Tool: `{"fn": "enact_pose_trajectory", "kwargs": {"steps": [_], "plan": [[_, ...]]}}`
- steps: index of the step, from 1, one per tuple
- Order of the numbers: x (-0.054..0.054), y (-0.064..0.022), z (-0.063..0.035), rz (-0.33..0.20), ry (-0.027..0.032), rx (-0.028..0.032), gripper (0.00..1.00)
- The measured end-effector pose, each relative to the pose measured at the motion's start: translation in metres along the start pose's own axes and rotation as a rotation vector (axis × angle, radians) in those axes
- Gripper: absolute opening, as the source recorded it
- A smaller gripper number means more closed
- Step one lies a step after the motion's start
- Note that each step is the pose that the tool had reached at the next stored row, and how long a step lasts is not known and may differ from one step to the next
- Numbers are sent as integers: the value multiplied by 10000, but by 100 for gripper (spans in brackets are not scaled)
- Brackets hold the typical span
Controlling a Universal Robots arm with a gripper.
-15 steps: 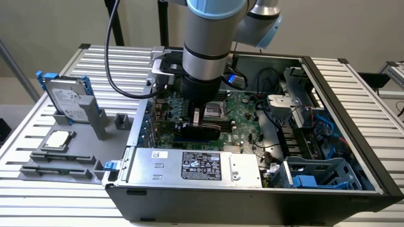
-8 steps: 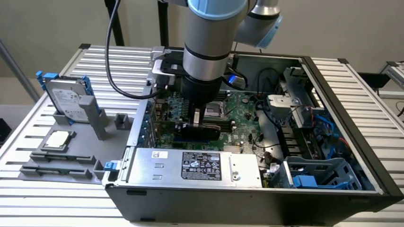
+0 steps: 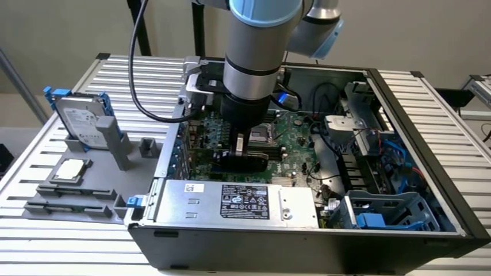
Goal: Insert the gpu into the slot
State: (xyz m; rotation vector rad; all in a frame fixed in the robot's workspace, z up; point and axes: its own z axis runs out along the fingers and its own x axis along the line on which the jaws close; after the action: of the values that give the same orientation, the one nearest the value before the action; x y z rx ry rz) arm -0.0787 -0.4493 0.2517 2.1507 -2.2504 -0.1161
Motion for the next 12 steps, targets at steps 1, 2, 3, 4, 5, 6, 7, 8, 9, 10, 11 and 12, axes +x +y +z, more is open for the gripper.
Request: {"fn": "enact_pose_trajectory", "kwargs": {"steps": [1,2,3,4,5,6,7,8,9,10,11,12], "plan": [[0,0,5,-3,-1,1,26],[0,-1,10,-8,-3,2,26],[0,-2,16,-12,-4,3,26],[0,-3,23,-18,-5,5,26],[0,-4,29,-25,-4,5,26],[0,-4,36,-32,-2,3,26],[1,-5,42,-39,0,3,26],[1,-5,50,-46,2,2,26],[2,-5,56,-51,7,-1,26],[2,-5,62,-54,8,-1,26],[2,-4,66,-57,5,-3,26],[1,-4,66,-60,6,0,26]]}}
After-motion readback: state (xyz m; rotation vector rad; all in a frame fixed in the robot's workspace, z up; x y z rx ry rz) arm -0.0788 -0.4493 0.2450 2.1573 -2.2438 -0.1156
